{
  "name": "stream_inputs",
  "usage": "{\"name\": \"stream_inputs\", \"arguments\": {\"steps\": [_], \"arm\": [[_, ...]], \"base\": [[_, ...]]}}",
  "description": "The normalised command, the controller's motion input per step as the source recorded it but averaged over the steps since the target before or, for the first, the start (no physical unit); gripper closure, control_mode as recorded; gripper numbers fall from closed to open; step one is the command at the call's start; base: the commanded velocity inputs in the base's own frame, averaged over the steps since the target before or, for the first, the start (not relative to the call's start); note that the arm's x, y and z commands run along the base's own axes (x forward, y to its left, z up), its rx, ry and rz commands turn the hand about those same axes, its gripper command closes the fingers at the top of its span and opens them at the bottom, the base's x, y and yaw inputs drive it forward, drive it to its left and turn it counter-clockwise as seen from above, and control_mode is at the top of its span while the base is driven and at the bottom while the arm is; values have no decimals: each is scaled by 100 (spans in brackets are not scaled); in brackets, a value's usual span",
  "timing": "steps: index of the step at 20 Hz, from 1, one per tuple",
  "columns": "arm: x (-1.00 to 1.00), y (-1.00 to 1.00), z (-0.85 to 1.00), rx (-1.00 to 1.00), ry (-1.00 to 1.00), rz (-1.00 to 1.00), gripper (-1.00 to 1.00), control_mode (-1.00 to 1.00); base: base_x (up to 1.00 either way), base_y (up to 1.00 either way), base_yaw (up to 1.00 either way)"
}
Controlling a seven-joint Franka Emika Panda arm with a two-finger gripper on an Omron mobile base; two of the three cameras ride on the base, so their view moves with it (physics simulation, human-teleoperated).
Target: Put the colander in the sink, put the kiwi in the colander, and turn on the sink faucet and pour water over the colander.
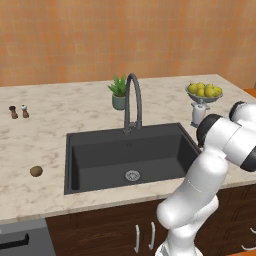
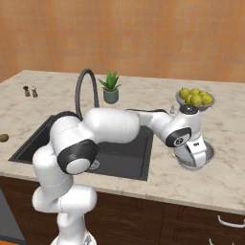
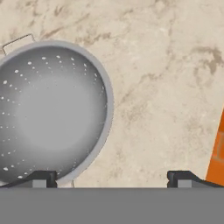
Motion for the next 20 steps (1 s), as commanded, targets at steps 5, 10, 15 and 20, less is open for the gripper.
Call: {"name": "stream_inputs", "arguments": {"steps": [5,10,15,20], "arm": [[7,-7,-27,5,0,0,-100,-100],[0,-11,-28,1,-3,0,-100,-100],[1,-1,-16,0,-5,0,-100,-100],[4,0,-18,0,-8,0,-100,-100]], "base": [[0,0,0],[0,0,0],[0,0,0],[0,0,0]]}}
